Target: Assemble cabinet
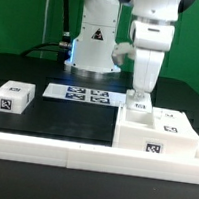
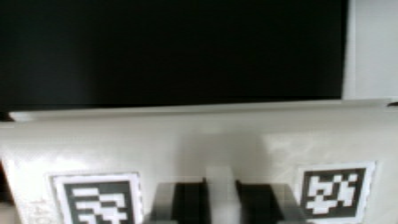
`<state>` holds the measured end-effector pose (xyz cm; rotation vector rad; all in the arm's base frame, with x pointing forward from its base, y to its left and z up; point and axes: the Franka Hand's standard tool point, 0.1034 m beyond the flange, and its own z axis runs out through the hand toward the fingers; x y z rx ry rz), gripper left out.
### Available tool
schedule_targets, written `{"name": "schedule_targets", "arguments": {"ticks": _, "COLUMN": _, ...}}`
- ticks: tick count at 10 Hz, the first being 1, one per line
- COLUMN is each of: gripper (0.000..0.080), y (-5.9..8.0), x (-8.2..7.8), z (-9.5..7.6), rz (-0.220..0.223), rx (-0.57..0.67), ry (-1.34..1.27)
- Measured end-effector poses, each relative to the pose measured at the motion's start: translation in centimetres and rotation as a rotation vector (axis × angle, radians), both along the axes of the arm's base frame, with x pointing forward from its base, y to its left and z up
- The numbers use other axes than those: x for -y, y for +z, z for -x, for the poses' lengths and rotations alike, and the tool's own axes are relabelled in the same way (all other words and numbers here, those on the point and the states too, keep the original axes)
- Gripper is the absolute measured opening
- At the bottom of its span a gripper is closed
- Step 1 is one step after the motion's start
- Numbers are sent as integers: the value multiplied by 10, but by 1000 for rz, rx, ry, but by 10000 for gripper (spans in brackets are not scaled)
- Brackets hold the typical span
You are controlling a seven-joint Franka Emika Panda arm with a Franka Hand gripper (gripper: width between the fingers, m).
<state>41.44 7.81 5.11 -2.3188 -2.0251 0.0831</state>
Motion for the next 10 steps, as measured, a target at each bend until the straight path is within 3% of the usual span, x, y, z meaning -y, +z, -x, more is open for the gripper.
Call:
{"name": "schedule_targets", "arguments": {"ticks": 3, "gripper": 68, "y": 13, "x": 7, "z": -6, "rz": 14, "rx": -1, "ry": -3}}
{"name": "schedule_targets", "arguments": {"ticks": 10, "gripper": 69, "y": 16, "x": 17, "z": -35, "rz": 2, "rx": 26, "ry": -39}}
